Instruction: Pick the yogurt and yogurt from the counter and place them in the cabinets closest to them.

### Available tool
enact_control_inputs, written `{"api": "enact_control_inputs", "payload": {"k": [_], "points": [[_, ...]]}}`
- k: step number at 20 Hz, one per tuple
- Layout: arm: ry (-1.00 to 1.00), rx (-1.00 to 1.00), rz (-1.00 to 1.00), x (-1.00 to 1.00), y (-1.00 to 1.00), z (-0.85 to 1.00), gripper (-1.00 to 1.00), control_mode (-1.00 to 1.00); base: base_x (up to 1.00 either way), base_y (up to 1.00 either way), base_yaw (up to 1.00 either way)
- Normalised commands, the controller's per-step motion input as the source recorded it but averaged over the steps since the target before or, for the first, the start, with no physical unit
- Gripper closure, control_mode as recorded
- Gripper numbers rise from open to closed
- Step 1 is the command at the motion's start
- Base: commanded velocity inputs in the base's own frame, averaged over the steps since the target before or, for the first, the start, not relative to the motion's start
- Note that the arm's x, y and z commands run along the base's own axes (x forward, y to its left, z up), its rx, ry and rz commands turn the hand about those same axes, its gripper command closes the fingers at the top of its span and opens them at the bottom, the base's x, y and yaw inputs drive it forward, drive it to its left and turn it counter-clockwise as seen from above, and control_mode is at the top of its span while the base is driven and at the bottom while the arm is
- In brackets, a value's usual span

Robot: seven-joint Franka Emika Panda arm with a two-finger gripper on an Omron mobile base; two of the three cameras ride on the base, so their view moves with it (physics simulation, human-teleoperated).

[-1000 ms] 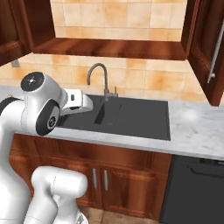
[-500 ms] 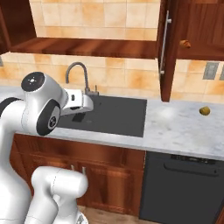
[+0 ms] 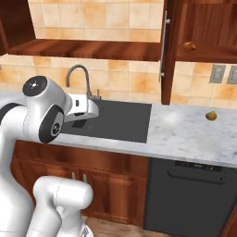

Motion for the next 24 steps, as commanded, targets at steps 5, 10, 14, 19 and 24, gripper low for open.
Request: {"api": "enact_control_inputs", "payload": {"k": [5, 10, 14, 19, 24], "points": [[0.0, 0.0, 0.0, 0.0, 0.0, 0.0, -1.0, 1.0, -0.61, -0.32, 0.0], [0.0, 0.0, 0.0, 0.0, 0.0, 0.0, -1.0, 1.0, -0.62, -0.36, -0.01], [0.0, 0.0, 0.0, 0.0, 0.0, 0.0, -1.0, 1.0, -0.56, -0.36, -0.02], [0.0, 0.0, 0.0, 0.0, 0.0, 0.0, -1.0, 1.0, -0.31, -0.22, -0.03], [0.0, 0.0, 0.0, 0.0, 0.0, 0.0, -1.0, 1.0, 0.0, -0.35, 0.0]]}}
